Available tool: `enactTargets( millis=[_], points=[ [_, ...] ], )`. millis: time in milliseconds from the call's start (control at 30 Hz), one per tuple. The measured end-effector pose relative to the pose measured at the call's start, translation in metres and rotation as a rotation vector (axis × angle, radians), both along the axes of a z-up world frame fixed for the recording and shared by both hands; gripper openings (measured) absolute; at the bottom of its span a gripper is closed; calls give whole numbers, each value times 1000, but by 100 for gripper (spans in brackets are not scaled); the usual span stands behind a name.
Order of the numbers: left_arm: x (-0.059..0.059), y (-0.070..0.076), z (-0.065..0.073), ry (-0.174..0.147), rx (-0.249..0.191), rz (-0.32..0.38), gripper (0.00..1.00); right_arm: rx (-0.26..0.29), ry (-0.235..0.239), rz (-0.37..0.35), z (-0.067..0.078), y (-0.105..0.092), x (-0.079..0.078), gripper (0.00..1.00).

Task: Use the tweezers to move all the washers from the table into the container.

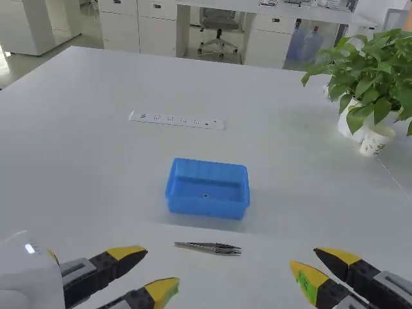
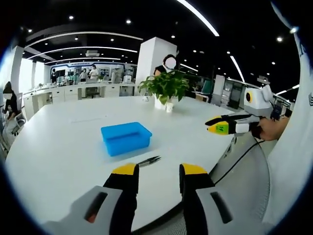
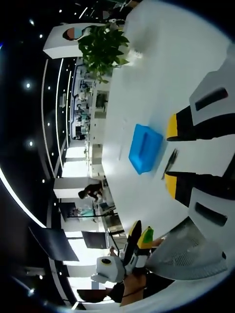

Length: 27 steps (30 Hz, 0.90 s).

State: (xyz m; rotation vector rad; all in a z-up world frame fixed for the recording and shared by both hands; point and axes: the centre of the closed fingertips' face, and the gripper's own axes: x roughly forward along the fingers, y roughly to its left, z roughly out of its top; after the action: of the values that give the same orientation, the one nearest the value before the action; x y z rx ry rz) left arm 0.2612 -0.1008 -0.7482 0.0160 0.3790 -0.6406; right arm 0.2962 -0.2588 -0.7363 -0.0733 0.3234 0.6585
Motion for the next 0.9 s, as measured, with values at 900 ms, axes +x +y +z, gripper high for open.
enactTargets(
  millis=[900],
  points=[
    [-9,10,0,-12,-79,43,41,-21,36,26,-16,7,-8,31]
  ],
)
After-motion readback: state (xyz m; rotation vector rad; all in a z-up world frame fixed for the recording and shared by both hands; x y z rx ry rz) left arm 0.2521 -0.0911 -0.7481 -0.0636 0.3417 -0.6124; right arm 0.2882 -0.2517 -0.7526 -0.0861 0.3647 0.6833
